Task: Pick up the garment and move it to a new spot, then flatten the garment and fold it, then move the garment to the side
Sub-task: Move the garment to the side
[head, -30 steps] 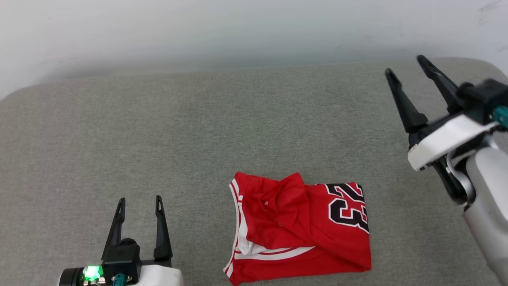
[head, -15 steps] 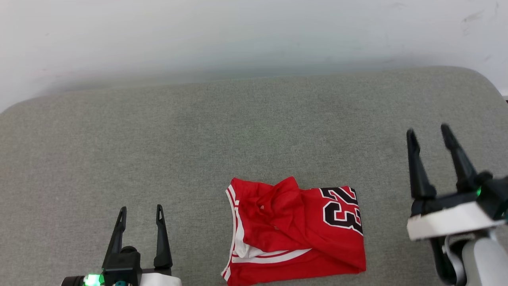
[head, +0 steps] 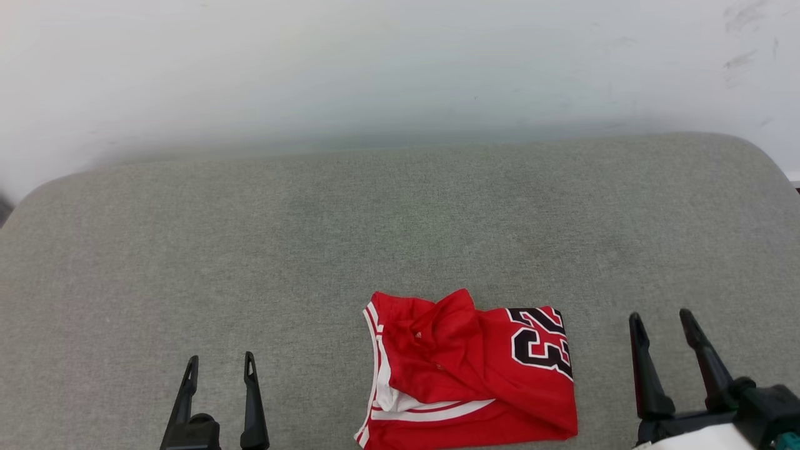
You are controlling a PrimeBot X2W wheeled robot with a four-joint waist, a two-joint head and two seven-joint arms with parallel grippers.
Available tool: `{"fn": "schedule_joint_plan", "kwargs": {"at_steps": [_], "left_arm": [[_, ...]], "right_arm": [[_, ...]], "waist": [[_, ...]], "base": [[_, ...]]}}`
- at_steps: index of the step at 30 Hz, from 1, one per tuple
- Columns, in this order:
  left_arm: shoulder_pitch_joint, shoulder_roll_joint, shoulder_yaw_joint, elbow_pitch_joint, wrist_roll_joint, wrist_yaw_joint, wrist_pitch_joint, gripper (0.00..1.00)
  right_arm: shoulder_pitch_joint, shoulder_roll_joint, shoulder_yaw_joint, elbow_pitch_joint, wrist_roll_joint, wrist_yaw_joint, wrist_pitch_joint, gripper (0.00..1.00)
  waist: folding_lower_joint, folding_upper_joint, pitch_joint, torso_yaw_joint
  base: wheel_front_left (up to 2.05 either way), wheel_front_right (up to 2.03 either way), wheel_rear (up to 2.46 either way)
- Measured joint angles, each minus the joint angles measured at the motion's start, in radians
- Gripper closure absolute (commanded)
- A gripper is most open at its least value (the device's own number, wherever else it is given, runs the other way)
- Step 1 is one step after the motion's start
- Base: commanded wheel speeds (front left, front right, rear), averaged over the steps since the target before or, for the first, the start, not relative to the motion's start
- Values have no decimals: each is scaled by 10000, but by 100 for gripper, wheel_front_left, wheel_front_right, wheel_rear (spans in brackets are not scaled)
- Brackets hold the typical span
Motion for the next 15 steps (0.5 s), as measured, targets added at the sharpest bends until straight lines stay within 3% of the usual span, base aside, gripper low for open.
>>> {"fn": "schedule_joint_plan", "kwargs": {"at_steps": [9, 15], "left_arm": [[172, -33, 33, 21, -12, -77, 0, 0], [157, -46, 42, 36, -12, -148, 0, 0]], "right_arm": [[368, 134, -8, -176, -182, 0, 0, 0], [-1082, -370, 69, -395, -236, 0, 0, 0]], "waist": [[0, 0, -48, 6], [0, 0, 14, -8]], "base": [[0, 0, 0], [0, 0, 0]]}}
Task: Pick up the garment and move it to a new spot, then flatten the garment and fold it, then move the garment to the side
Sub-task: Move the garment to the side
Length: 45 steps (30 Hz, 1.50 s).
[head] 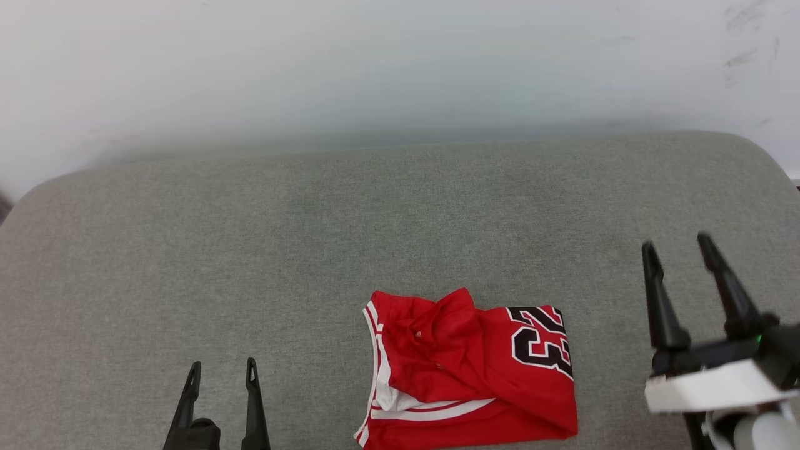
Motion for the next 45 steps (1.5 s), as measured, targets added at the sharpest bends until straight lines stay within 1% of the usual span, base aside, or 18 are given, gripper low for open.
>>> {"fn": "schedule_joint_plan", "kwargs": {"at_steps": [2, 4, 7, 9, 11, 14, 18, 21, 23, 27, 31, 39, 43, 44, 45], "left_arm": [[-33, -4, 4, 4, 2, -15, 0, 0], [-83, -8, 0, 17, 10, -33, 0, 0], [-211, -13, -12, 19, 17, -73, 0, 0], [-228, -17, -13, 29, 23, -111, 0, 0], [-279, -25, -15, 38, 23, -117, -2, 0], [-443, -38, -29, 38, 23, -140, 0, 0], [-673, -67, -61, 81, 23, -144, -2, 0], [-845, -92, -90, 96, 23, -150, 0, 0], [-939, -107, -125, 107, 23, -203, 0, 0], [-1223, -138, -155, 94, 23, -230, -2, 0], [-1483, -161, -261, 96, 63, -314, 0, 0], [-1911, -194, -384, 165, 82, -336, 0, 0], [-2061, -221, -420, 207, 77, -334, 0, 0], [-2062, -221, -420, 221, 67, -334, 0, 0], [-2062, -224, -414, 234, 54, -334, 0, 0]], "right_arm": [[-696, -385, 136, 142, 144, 0, 13, 0], [-1473, -876, 430, 244, 316, 0, 303, 0], [-2614, -1712, 1083, 362, 792, 0, 1503, 0], [-3247, -2293, 1636, 474, 1432, 0, 2817, 0], [-3760, -2926, 2311, 591, 2282, 0, 4443, 0], [-4172, -3814, 2963, 865, 4084, 2, 6955, 0], [-4377, -4730, 3352, 1110, 6188, 0, 9288, 0], [-4288, -5074, 3586, 1264, 7471, 0, 10337, 0], [-4056, -5087, 3544, 1494, 8217, -2, 10723, 0], [-3582, -5108, 3779, 1845, 8830, -2, 11012, 0], [-3507, -4681, 3902, 2249, 9202, -2, 10890, 0], [-3678, -4102, 4527, 3047, 9252, 4, 10619, 0], [-3928, -4148, 5056, 3277, 9026, 12, 10556, 0], [-4012, -4220, 5221, 3283, 8907, 13, 10550, 54], [-4054, -4265, 5333, 3298, 8840, 13, 10493, 100]], "waist": [[0, 0, 43, -4], [0, 0, 103, 7], [0, 0, 209, 47], [0, 0, 301, 78], [0, 0, 401, 111], [0, 0, 564, 164], [0, 0, 813, 261], [0, 0, 1014, 344], [0, 0, 1150, 419], [0, 0, 1431, 592], [0, 0, 1756, 746], [0, 0, 2392, 1060], [0, 0, 2575, 1234], [0, 0, 2599, 1264], [0, 0, 2615, 1287]], "base": [[0, 0, 0], [0, 0, 0], [0, 0, 0], [0, 0, 0], [0, 0, 0], [0, 0, 0], [0, 0, 0], [0, 0, 0], [0, 0, 0], [0, 0, 0], [0, 0, 0], [0, 0, 0], [0, 0, 0], [0, 0, 0], [0, 0, 0]]}}
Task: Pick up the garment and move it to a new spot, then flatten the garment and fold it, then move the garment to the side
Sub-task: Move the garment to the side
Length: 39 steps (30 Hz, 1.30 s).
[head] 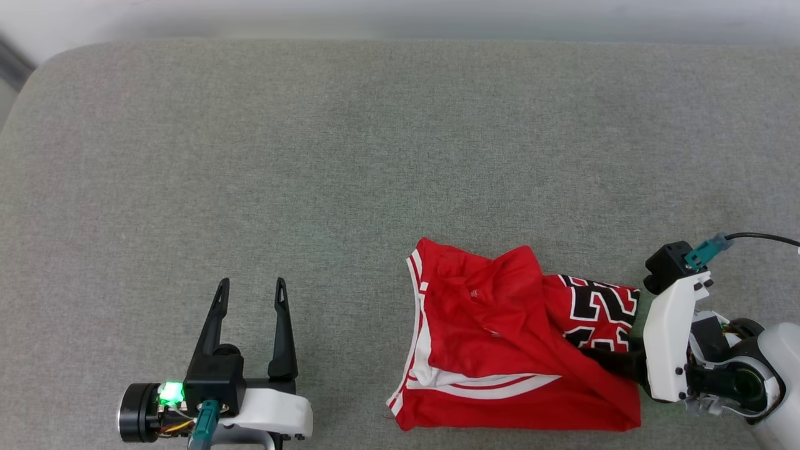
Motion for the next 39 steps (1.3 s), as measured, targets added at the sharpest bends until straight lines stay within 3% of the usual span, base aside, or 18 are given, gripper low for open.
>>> {"fn": "schedule_joint_plan", "kwargs": {"at_steps": [8, 14, 23, 28, 33, 39], "left_arm": [[0, -29, 6, 115, -42, 15, 0, 0], [362, -35, 119, 98, -73, 17, 0, 0], [756, -42, 347, -6, -77, 31, -2, 0], [810, -48, 445, -104, -81, 46, -2, 0], [579, -10, 483, -178, -33, -44, -2, 0], [140, 213, 453, -359, 161, -121, -2, 0]], "right_arm": [[-368, -234, 736, 138, -88, -6, -809, 100], [-984, -761, 1452, -713, -347, -12, -1507, 100], [-2391, -1958, 2441, -2617, -920, -12, -2023, 100], [-2869, -2600, 2673, -3037, -949, -12, -2050, 100], [-3311, -3275, 2767, -2708, -1486, -12, -2357, 100], [-3961, -3567, 2738, -1147, -1941, -6, -2801, 100]], "waist": [[0, 0, -211, -26], [1, 0, -720, -276], [1, 0, -1295, -1400], [0, 0, -1392, -2187], [1, 0, -1161, -2860], [1, 0, -347, -3241]], "base": [[0, 0, 0], [0, 0, 0], [0, 0, 0], [0, 0, 0], [0, 0, 0], [0, 0, 0]]}}
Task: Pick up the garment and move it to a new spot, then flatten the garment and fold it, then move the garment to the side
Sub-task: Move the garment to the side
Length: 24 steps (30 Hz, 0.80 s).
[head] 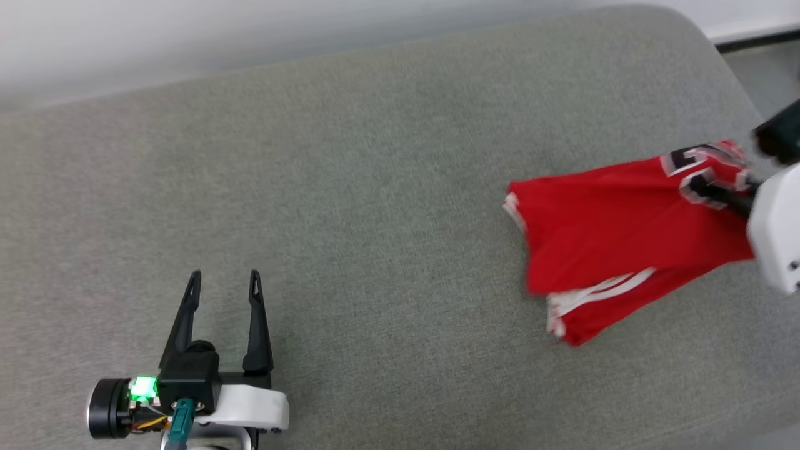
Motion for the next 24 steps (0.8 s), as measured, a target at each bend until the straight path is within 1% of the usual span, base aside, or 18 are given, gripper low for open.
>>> {"fn": "schedule_joint_plan", "kwargs": {"at_steps": [5, 11, 17, 18, 21, 24], "left_arm": [[-328, 205, -35, -151, 123, -35, 2, 0], [-656, 431, -100, -539, 222, -6, 0, 0], [-984, 635, -211, -897, 253, 63, 0, 0], [-1052, 671, -263, -974, 263, 98, 0, 0], [-1154, 694, -316, -1020, 280, 155, 0, 0], [-1156, 702, -360, -1007, 238, 240, 0, 0]], "right_arm": [[-833, -290, -71, 1592, -493, -4, -477, 100], [-1670, -290, -52, 3150, -1131, -2, -970, 100], [-2431, -274, -330, 4537, -1496, -2, -1494, 100], [-2592, -307, -318, 4953, -1639, -2, -1685, 100], [-2680, -165, -341, 5570, -1678, -2, -1829, 100], [-2703, 140, -382, 6050, -1751, -2, -2111, 100]], "waist": [[0, 0, 770, -124], [0, 0, 1665, -101], [1, 0, 2475, 1], [1, 0, 2694, 40], [1, 0, 2897, 101], [1, 0, 2858, 140]], "base": [[0, 0, 0], [0, 0, 0], [0, 0, 0], [0, 0, 0], [0, 0, 0], [0, 0, 0]]}}
